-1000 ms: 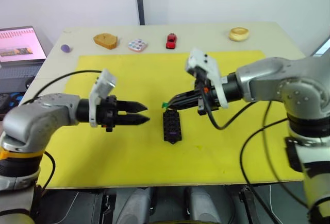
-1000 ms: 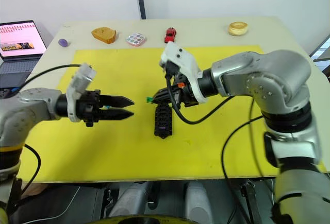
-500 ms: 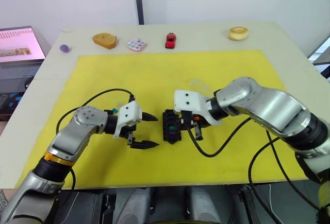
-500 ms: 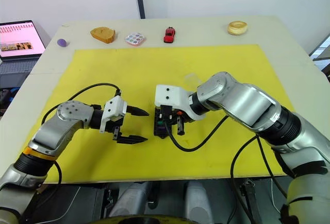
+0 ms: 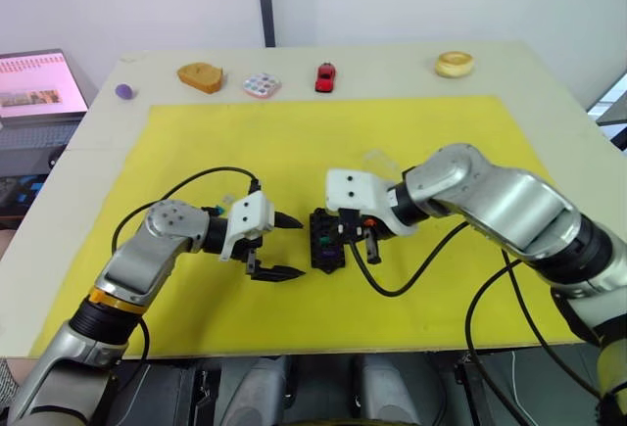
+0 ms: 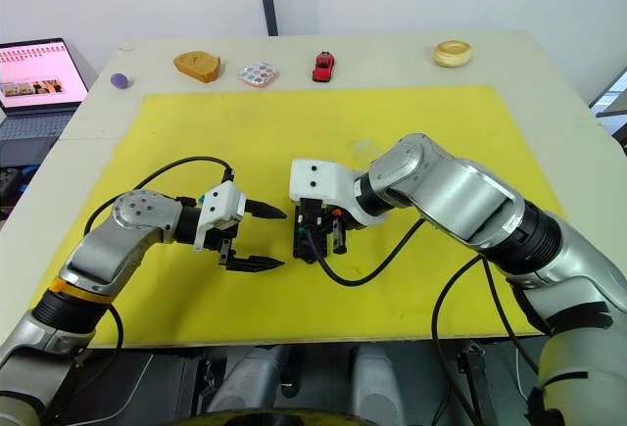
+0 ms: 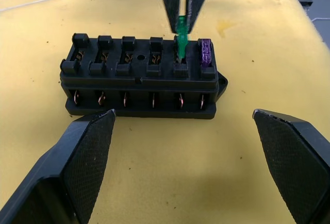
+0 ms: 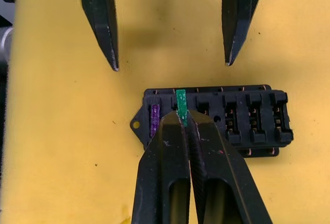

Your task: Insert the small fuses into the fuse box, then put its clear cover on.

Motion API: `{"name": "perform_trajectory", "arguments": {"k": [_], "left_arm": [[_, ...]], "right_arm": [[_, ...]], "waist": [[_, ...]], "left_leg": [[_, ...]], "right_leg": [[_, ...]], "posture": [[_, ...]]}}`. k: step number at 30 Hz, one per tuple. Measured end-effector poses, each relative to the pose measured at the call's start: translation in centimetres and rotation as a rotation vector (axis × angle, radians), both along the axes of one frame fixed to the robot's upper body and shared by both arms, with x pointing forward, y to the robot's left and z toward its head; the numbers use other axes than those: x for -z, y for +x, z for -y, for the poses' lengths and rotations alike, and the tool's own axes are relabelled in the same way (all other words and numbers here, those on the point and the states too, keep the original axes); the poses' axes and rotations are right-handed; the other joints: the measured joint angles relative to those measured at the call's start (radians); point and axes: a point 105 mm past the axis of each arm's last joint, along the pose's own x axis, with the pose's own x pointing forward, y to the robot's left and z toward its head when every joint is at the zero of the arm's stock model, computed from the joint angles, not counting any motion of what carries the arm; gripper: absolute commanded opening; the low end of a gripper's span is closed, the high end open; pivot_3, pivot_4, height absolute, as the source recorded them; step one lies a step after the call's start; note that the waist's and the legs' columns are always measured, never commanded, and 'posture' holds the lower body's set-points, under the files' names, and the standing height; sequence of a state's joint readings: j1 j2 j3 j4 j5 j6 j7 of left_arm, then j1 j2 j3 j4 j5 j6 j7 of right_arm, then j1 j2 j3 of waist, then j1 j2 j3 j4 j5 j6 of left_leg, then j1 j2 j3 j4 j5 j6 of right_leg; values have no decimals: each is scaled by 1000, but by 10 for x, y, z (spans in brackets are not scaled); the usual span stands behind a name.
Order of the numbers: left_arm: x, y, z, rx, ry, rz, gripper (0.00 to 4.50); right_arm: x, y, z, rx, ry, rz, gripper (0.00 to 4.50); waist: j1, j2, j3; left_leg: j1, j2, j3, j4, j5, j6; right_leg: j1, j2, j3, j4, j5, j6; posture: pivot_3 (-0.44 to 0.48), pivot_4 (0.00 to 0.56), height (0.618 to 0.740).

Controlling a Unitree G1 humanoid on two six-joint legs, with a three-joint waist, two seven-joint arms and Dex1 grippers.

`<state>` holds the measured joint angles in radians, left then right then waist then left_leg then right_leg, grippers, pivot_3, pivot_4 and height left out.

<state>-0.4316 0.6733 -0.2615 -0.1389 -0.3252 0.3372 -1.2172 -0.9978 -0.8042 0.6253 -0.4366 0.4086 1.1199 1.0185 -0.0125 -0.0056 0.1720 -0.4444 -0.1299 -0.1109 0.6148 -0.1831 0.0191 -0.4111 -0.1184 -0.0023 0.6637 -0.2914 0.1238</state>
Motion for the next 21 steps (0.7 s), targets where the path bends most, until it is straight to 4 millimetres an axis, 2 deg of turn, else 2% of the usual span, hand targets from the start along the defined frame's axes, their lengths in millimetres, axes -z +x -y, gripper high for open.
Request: {"name": "perform_trajectory", "arguments": {"k": [21], "left_arm": [[2, 2, 0, -21, 3, 11, 4472]], "right_arm": [[10, 0, 1, 8, -24, -15, 0]], "waist": [[-1, 0, 0]], "left_leg": [[0, 0, 0, 0, 0, 0]], "right_leg": [[0, 0, 0, 0, 0, 0]], "posture": [[0, 150, 740]]}}
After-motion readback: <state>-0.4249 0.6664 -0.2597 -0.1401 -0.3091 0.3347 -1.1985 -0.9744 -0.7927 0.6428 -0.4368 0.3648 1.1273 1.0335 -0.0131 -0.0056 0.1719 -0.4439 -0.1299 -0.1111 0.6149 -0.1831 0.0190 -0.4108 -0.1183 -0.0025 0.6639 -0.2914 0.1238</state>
